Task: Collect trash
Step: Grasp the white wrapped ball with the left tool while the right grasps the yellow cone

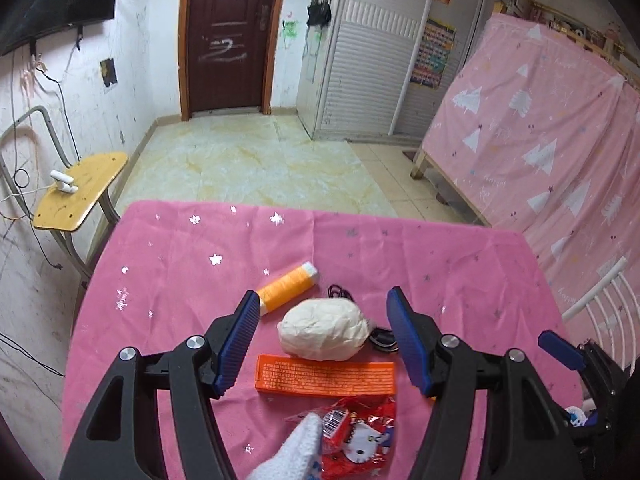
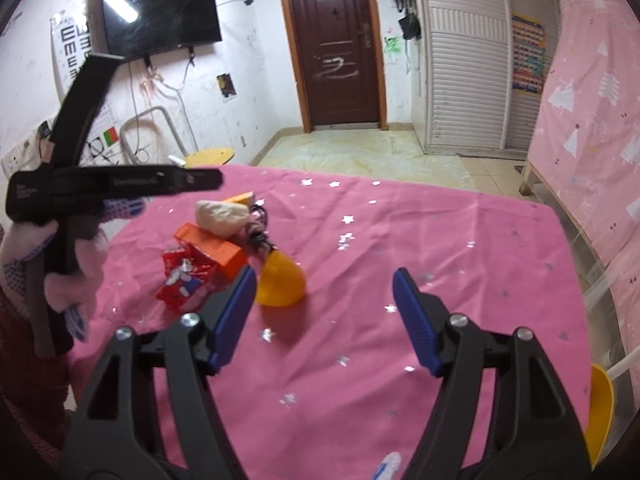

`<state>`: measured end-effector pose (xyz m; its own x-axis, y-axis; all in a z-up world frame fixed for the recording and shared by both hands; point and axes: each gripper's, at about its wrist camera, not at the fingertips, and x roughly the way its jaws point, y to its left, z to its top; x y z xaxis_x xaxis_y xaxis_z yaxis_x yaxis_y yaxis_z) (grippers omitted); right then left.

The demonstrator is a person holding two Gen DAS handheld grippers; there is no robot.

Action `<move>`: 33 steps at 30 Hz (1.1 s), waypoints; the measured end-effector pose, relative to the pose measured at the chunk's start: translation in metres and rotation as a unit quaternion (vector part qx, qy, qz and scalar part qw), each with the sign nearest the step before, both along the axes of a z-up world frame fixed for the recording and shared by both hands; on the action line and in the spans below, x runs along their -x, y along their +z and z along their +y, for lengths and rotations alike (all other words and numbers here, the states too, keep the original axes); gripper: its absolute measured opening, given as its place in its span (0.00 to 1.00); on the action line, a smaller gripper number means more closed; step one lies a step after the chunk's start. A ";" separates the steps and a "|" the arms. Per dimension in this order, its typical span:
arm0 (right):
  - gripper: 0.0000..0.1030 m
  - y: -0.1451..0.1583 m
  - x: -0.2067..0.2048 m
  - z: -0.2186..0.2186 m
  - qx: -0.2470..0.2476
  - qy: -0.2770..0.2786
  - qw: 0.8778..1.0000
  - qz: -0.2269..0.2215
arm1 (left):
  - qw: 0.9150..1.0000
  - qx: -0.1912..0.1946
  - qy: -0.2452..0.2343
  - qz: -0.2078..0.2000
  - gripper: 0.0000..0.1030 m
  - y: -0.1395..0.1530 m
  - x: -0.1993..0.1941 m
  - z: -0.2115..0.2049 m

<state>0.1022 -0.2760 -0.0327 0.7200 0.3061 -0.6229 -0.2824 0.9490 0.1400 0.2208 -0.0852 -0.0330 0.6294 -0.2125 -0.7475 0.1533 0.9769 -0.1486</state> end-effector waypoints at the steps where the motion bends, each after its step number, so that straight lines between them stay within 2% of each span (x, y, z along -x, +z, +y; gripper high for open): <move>1: 0.66 -0.001 -0.003 0.005 0.002 0.004 1.000 0.002 | 1.000 -0.002 -0.003 0.004 0.56 -0.004 -0.001 -0.002; 11: 0.67 -0.012 -0.022 0.036 0.017 0.029 0.999 0.028 | 0.999 -0.026 -0.031 0.035 0.56 -0.034 -0.014 -0.013; 15: 0.68 -0.017 -0.029 0.043 0.021 0.035 0.998 0.041 | 0.998 -0.021 -0.041 0.040 0.46 -0.040 -0.014 -0.015; 18: 0.73 -0.019 -0.034 0.049 0.026 0.040 0.998 0.051 | 0.999 -0.008 -0.031 0.035 0.45 -0.039 -0.012 -0.009; 25: 0.73 -0.025 -0.043 0.055 0.036 0.046 0.996 0.073 | 1.000 0.020 0.001 -0.010 0.45 -0.006 0.006 0.012; 28: 0.63 -0.028 -0.044 0.055 0.034 0.051 0.995 0.083 | 0.999 0.036 0.011 -0.027 0.45 0.010 0.014 0.020; 30: 0.51 -0.029 -0.048 0.054 0.028 0.055 0.994 0.091 | 0.998 0.043 0.010 -0.035 0.45 0.018 0.019 0.023; 32: 0.32 -0.029 -0.048 0.051 0.023 0.055 0.994 0.093 | 0.998 0.045 0.010 -0.040 0.45 0.024 0.024 0.022; 33: 0.29 -0.029 -0.046 0.052 0.022 0.054 0.994 0.089 | 0.998 0.043 0.009 -0.042 0.45 0.026 0.028 0.020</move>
